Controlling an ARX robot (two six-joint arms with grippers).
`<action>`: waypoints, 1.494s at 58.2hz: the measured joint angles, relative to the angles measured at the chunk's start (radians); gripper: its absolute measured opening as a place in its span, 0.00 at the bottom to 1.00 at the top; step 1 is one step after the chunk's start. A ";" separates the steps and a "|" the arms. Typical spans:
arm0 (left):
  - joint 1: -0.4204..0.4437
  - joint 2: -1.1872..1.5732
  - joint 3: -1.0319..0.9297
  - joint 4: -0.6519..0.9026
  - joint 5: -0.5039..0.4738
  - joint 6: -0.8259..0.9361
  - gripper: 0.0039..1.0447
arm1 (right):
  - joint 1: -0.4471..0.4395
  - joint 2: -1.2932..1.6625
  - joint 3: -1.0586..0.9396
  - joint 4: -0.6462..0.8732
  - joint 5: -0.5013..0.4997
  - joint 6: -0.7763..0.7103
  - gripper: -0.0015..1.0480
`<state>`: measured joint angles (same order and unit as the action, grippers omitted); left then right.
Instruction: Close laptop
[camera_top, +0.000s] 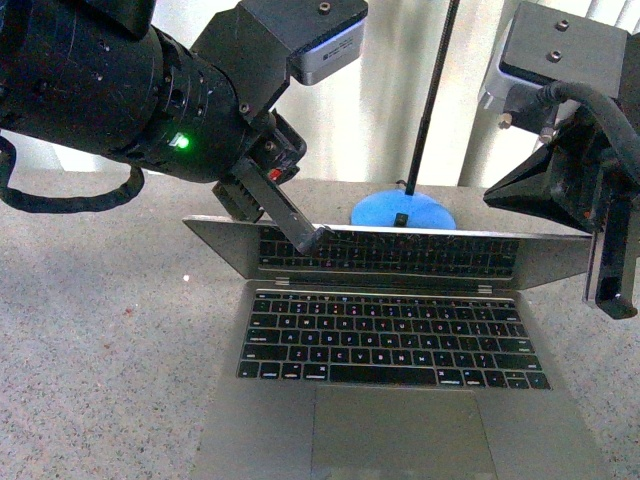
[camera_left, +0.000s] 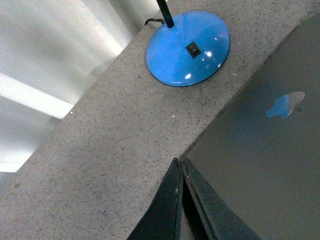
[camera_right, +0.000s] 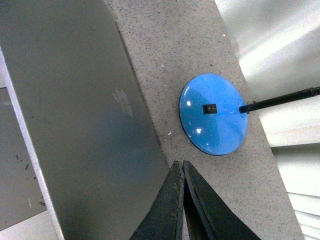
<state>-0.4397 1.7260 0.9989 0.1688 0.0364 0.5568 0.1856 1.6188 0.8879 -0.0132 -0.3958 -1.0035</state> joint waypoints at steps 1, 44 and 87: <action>0.000 0.000 -0.001 0.000 0.000 0.000 0.03 | 0.000 0.000 -0.001 0.000 0.000 0.000 0.03; 0.006 0.000 -0.078 0.031 0.009 -0.009 0.03 | 0.029 0.000 -0.054 0.005 0.009 -0.015 0.03; 0.006 0.013 -0.126 0.062 0.019 -0.019 0.03 | 0.056 0.018 -0.094 0.016 0.013 -0.019 0.03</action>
<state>-0.4332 1.7386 0.8734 0.2306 0.0559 0.5377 0.2417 1.6367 0.7940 0.0032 -0.3832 -1.0222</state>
